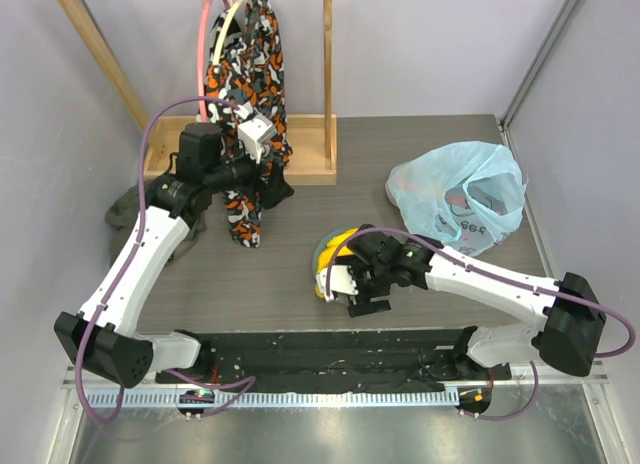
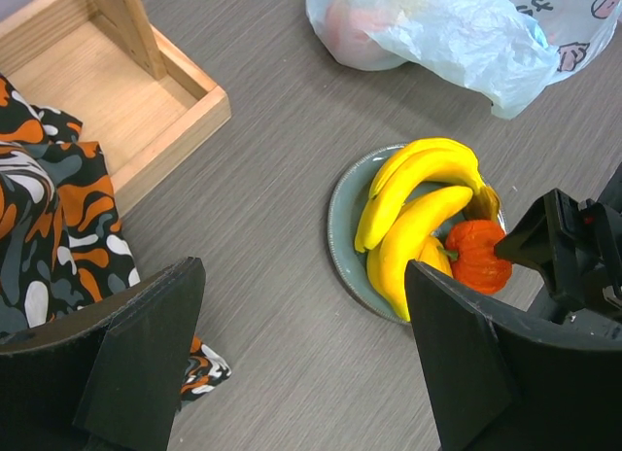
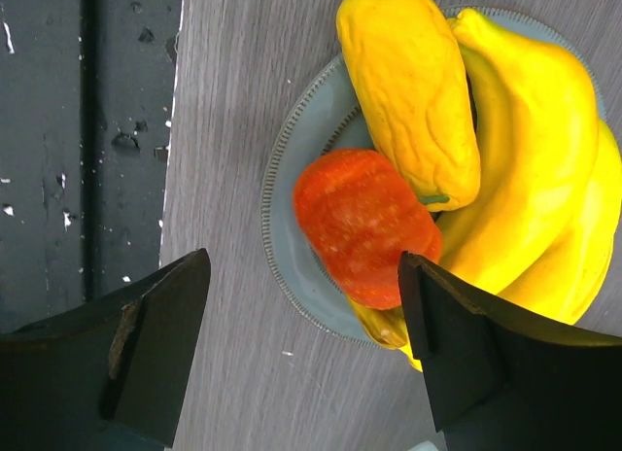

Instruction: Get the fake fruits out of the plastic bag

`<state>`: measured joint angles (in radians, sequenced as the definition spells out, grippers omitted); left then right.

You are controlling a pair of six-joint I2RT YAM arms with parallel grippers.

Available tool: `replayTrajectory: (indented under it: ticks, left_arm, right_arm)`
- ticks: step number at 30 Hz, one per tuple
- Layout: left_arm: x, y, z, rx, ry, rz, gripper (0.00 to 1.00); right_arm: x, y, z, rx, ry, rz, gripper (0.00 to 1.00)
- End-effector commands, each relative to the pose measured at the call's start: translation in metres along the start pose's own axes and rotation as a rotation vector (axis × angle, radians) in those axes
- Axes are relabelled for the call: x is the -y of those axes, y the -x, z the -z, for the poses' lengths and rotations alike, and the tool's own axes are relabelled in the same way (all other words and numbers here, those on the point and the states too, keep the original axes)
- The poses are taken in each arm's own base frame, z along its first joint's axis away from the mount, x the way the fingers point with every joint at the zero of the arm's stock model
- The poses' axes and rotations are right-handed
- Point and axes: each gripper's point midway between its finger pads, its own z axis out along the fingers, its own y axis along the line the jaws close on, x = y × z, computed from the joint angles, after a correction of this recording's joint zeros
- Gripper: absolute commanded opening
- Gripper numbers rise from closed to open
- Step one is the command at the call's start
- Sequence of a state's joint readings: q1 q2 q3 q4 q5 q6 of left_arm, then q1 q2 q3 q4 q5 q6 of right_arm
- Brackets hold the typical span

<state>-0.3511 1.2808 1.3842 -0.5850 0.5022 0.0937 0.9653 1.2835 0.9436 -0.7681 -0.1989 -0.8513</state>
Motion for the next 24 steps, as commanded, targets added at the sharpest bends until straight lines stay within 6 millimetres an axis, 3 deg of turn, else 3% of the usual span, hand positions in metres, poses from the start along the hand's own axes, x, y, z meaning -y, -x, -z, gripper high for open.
replayTrajectory:
  ticks: [1,11,14,18,21,22,23,24]
  left_arm:
    - [0.003,0.01,0.003,0.042,-0.014,-0.011,0.89]
    - [0.0,0.001,0.009,0.037,0.003,0.002,0.89]
    - [0.0,-0.001,0.011,0.037,0.004,0.004,0.89]
    - [0.0,-0.002,0.012,0.038,0.002,0.007,0.89]
    - [0.001,-0.003,0.01,0.04,-0.002,0.009,0.89]
    - [0.001,-0.004,0.01,0.038,-0.005,0.014,0.89]
    - [0.002,-0.003,0.009,0.04,-0.008,0.014,0.89]
    - [0.002,-0.003,0.009,0.041,-0.01,0.018,0.89]
  right_arm:
    - [0.016,0.009,0.007,0.02,0.0,0.086,0.85]
    - [0.04,-0.01,-0.019,-0.043,0.079,0.192,0.84]
    - [0.032,-0.017,-0.024,-0.051,0.126,0.259,0.79]
    - [0.03,-0.017,-0.018,-0.048,0.116,0.275,0.36]
    - [0.035,-0.019,-0.011,-0.034,-0.002,0.264,0.21]
    - [0.036,-0.018,-0.002,-0.017,-0.046,0.277,0.2]
    - [0.026,-0.026,-0.004,-0.021,-0.046,0.285,0.2]
    - [0.03,-0.024,-0.003,-0.011,-0.092,0.301,0.19]
